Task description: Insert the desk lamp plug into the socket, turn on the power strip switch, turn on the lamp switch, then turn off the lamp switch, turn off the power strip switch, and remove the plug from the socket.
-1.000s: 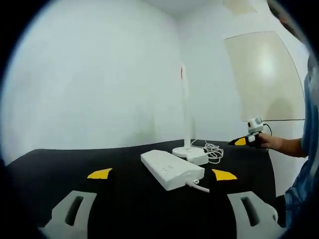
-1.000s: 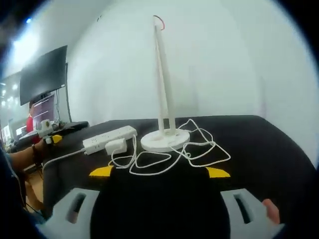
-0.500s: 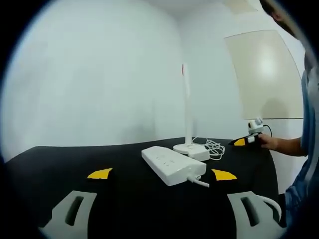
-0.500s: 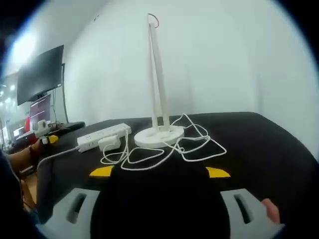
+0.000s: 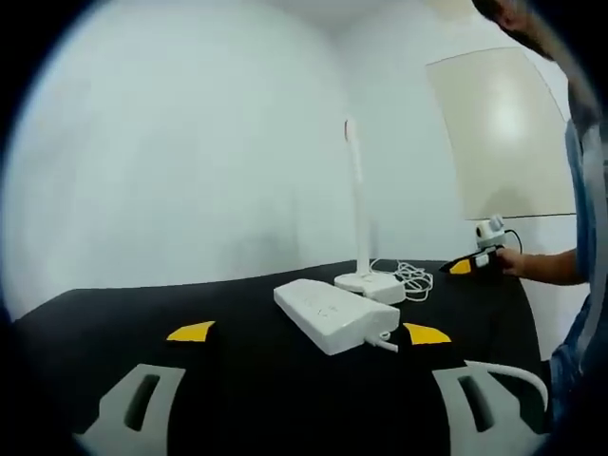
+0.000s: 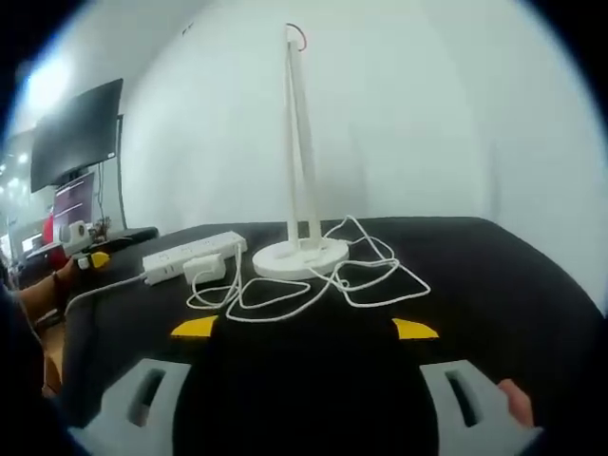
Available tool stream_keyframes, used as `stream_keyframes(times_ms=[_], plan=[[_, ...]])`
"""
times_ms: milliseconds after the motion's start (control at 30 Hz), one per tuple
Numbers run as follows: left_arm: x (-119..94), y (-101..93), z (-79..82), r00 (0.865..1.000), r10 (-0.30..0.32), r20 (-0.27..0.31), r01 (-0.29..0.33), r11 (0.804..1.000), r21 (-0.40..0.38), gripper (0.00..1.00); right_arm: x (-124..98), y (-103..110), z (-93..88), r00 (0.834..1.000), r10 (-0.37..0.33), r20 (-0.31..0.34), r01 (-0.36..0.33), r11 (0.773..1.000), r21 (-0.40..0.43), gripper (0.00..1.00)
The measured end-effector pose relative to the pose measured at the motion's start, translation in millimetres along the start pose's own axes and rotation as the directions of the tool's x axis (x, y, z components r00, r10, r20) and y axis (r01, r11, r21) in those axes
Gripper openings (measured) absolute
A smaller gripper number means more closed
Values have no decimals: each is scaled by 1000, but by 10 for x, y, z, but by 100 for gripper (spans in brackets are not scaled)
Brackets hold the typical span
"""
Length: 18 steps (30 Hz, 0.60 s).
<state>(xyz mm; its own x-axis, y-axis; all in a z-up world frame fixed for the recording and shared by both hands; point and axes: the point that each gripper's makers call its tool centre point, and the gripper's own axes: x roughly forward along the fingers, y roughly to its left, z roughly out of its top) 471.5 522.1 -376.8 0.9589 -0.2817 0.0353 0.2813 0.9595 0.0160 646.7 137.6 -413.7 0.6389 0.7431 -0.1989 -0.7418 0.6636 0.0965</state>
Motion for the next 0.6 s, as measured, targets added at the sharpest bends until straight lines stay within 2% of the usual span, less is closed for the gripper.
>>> stream_keyframes(times_ms=[167, 367, 600], plan=[[-26, 5, 70, 999, 0, 37, 1, 1000, -24, 73, -13, -11, 6, 1000, -2, 3, 2, 1000, 2, 69], [-19, -29, 27, 1000, -11, 12, 11, 1000, -9, 74, -35, -23, 8, 1000, -6, 5, 6, 1000, 7, 68], [-39, -25, 46, 1000, -5, 21, 5, 1000, -14, 73, -50, -17, 25, 1000, -8, 15, 8, 1000, 13, 66]])
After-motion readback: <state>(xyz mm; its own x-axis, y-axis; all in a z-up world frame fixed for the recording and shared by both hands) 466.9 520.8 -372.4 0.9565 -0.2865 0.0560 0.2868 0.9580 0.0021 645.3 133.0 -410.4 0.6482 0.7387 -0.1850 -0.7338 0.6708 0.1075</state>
